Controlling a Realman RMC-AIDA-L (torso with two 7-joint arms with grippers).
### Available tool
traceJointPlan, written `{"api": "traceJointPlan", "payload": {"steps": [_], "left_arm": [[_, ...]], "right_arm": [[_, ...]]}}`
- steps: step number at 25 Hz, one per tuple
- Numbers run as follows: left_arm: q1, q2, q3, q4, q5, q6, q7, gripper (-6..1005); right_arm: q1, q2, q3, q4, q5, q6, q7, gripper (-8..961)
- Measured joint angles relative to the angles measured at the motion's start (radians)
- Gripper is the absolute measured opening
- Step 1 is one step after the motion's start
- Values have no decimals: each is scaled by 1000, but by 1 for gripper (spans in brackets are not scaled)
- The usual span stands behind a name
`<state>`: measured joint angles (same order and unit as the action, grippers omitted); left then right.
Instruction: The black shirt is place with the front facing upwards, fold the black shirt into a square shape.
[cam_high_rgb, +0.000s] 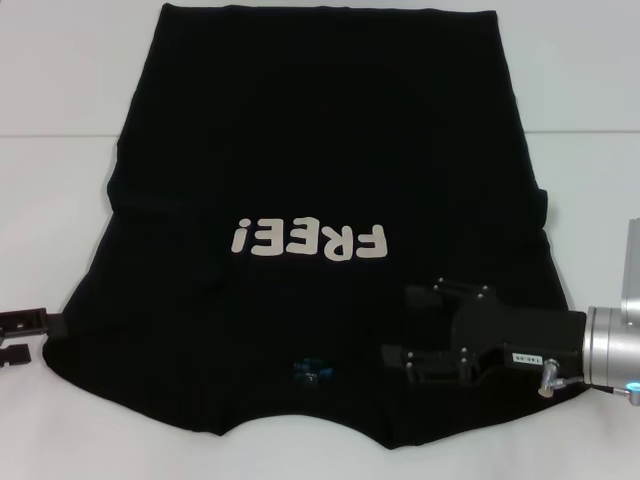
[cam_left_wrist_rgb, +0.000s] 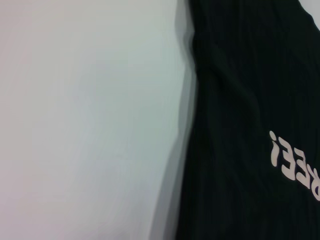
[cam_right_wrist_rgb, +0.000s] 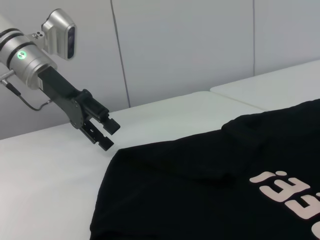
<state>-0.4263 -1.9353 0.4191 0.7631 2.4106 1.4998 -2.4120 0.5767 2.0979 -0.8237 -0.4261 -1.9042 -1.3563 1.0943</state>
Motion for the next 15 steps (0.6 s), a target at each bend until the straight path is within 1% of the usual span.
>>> {"api": "traceJointPlan", "payload": {"steps": [4,15], "left_arm": [[1,-7,1,-11,1,-41,7,835],[-7,-8,1,-46,2,-56,5,835]], "right_arm": [[-5,0,0,2,0,0,0,924],[-9,-3,0,3,0,-1,0,924]]}}
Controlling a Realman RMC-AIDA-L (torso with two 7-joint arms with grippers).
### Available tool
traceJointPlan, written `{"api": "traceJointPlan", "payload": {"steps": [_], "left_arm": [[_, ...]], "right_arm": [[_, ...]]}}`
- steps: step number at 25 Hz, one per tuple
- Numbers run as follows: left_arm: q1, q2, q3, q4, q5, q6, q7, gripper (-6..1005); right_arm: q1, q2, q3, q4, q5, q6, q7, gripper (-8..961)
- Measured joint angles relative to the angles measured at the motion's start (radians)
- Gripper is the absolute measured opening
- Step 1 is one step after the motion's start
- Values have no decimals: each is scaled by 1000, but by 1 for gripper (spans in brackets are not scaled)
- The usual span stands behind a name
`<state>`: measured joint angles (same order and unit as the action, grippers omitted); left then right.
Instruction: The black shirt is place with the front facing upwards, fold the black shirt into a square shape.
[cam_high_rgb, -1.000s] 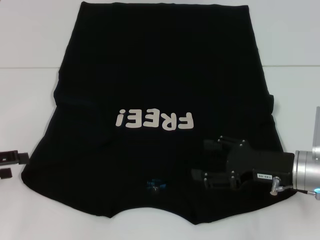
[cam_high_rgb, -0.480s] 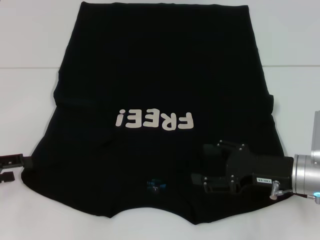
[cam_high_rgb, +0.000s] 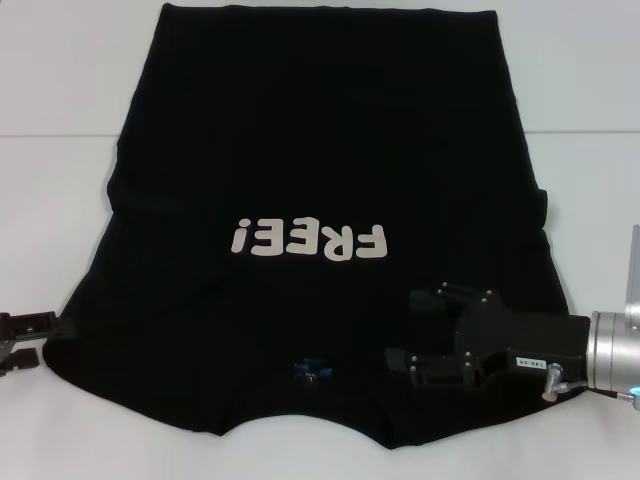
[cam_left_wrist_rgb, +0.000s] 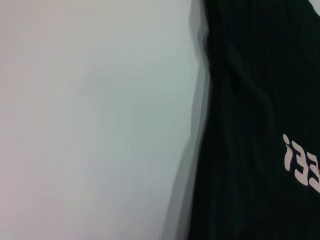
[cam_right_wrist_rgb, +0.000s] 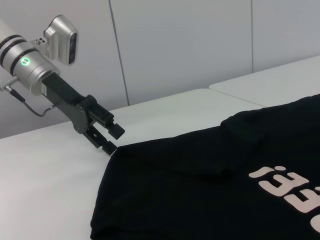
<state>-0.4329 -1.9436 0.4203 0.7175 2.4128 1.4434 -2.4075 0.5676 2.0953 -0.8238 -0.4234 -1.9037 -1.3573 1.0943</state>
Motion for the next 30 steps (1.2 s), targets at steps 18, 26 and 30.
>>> {"api": "traceJointPlan", "payload": {"steps": [18,26,30], "left_arm": [[-49,-24,37,-24,0,-26,2,825],[-75,-37,40,-24,0,-30,2,819],[-82,-37,40,-24,0,-39,2,816]], "right_arm": [[-5,0,-1,0,-1,-19,5,925],[-11,0,-2,0,-2,-21,6,925],[-12,0,-1,0,-2,-22,6,925]]}}
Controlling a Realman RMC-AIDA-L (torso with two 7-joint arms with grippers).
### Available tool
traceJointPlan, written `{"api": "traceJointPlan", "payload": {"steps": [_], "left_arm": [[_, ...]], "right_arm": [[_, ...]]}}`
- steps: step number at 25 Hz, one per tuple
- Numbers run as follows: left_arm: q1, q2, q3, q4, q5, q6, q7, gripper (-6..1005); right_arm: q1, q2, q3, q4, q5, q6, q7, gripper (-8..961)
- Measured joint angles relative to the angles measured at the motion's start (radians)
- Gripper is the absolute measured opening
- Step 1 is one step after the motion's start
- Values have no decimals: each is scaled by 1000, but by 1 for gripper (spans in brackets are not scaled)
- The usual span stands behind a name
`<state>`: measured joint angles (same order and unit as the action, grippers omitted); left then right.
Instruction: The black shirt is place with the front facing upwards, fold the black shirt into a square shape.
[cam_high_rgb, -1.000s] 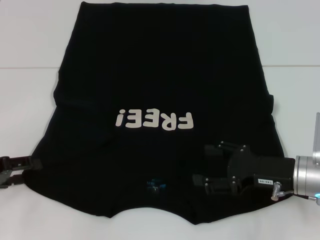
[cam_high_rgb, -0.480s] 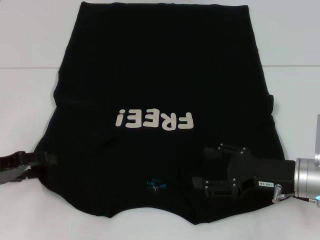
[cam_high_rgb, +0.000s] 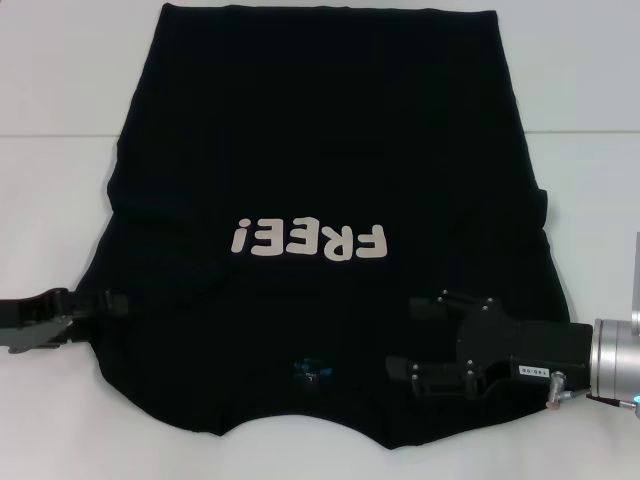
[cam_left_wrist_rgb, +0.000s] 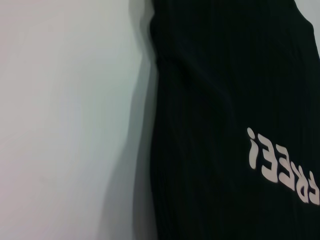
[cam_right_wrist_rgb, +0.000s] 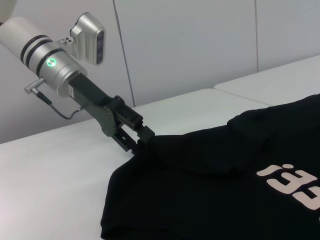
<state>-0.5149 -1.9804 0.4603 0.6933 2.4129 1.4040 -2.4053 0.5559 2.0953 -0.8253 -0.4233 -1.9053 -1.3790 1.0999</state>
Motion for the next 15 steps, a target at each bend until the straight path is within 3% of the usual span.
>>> {"api": "traceJointPlan", "payload": {"steps": [7,15], "left_arm": [[-4,0,11,2,0,-41,-9,810],[-6,0,13,5,-1,-53,-3,518]], "right_arm": [[-1,0,0,0,0,-1,8,925],[-1,-1,0,0,2,-2,12,925]]}}
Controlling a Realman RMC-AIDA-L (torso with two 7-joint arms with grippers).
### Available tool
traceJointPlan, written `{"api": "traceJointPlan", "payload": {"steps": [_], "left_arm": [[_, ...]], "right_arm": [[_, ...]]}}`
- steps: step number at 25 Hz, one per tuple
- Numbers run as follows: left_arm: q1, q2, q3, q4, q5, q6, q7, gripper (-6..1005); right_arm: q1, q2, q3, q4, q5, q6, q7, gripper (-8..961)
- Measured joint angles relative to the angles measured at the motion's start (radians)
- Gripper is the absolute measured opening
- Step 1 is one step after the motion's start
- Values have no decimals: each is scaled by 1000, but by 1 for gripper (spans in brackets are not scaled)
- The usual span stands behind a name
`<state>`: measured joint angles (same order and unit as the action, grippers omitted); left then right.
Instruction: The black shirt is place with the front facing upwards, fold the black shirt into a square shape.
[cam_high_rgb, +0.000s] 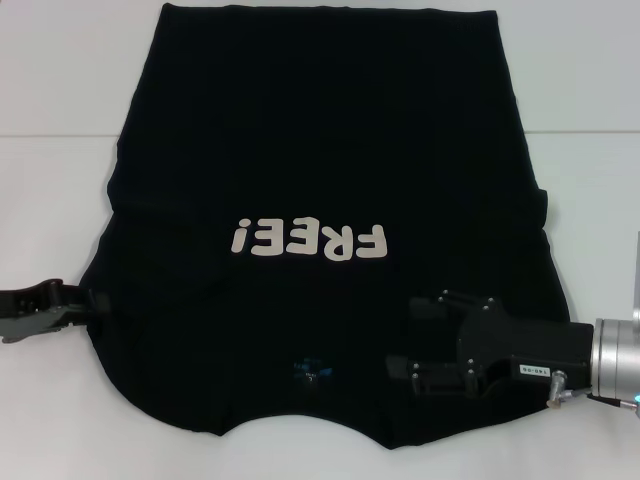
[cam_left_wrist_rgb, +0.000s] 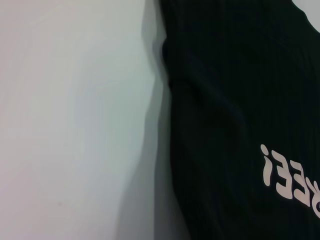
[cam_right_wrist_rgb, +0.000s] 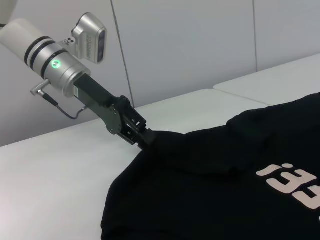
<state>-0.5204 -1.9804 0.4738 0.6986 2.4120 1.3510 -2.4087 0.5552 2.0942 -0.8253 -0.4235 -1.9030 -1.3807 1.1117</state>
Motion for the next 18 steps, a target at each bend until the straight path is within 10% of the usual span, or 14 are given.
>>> {"api": "traceJointPlan", "payload": {"steps": [8,18], "left_arm": [[-2,-2,18,-4,0,-28,-2,174],[1,-3,23,-5,1,-39,0,14]], "right_arm": [[0,0,0,-9,-1,-3,22,925],[0,0,2,-12,3,-5,24,925]]}}
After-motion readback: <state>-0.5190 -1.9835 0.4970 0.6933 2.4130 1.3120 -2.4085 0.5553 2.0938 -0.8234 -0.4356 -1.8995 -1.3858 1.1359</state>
